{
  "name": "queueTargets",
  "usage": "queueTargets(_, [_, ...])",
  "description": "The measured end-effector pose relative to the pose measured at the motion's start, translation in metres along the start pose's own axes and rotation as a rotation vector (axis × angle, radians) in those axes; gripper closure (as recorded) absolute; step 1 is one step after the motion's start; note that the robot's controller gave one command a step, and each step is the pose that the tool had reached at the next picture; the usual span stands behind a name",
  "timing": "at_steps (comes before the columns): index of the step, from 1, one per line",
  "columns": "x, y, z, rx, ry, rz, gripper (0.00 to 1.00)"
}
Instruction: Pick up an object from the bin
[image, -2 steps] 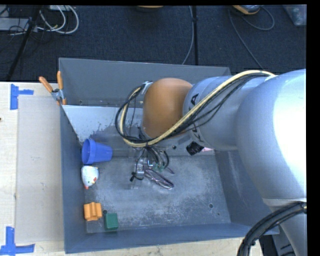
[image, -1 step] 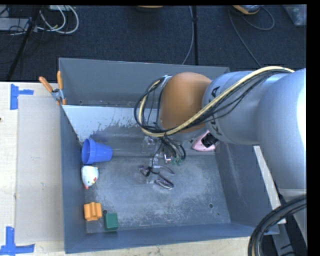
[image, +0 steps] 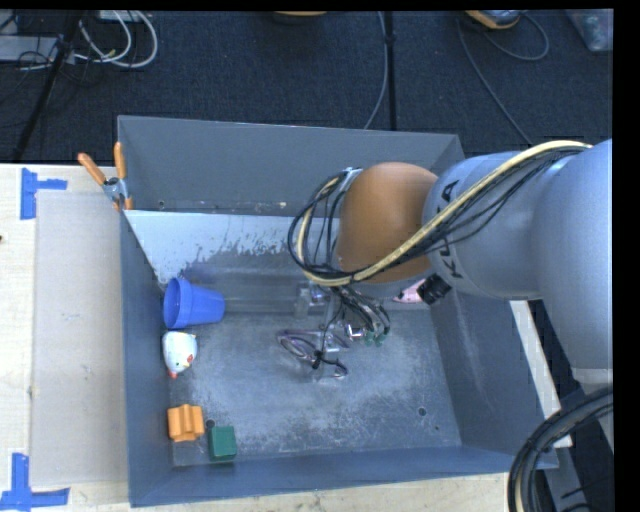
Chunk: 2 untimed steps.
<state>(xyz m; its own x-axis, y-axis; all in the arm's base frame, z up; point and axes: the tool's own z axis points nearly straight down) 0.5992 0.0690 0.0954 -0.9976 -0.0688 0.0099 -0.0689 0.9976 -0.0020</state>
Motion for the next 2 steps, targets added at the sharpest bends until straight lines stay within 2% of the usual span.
queueTargets(1, [0.006,-0.002,0.005,-0.001,0.001,-0.041,0.0])
queueTargets(2, [-0.012,-0.006,0.025,-0.001,0.0,0.002,1.0])
